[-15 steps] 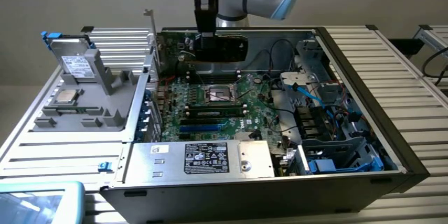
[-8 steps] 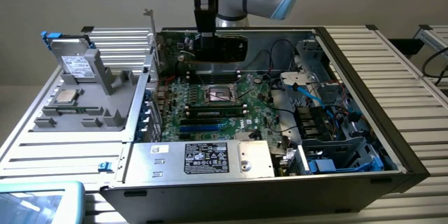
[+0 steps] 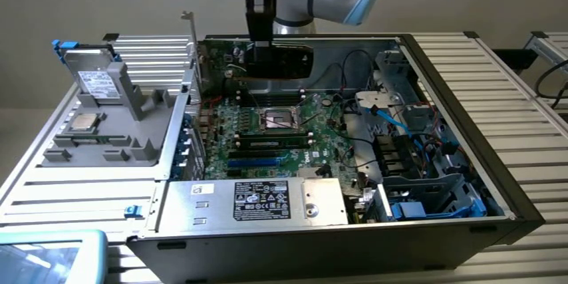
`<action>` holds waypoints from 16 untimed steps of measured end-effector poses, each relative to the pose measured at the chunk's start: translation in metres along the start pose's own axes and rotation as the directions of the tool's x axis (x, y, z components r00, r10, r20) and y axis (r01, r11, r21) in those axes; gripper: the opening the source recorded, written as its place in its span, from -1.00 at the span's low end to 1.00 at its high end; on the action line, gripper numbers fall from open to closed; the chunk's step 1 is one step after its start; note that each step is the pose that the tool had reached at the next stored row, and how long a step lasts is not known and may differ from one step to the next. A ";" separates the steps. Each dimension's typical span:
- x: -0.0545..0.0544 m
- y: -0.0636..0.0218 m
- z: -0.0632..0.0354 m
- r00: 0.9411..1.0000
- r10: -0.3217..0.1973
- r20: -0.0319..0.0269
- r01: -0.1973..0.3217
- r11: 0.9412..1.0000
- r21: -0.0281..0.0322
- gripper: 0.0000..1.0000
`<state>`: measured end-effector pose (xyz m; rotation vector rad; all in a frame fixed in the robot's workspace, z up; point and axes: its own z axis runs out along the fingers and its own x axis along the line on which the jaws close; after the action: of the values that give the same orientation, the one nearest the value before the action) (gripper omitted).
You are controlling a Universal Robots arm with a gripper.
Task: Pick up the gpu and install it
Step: 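Pick up the gpu and move the gpu toward the slot, then insert the gpu into the slot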
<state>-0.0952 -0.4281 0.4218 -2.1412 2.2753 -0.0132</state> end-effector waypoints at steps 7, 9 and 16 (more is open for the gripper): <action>0.000 0.0000 0.0000 1.000 0.000 0.000 0.000 1.000 -0.004 -0.45; 0.000 0.0000 0.0000 1.000 0.000 0.000 0.000 1.000 -0.005 -0.45; 0.000 0.0000 0.0000 1.000 0.000 -0.001 0.000 1.000 -0.008 -0.45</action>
<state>-0.0952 -0.4281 0.4218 -2.1453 2.2796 -0.0044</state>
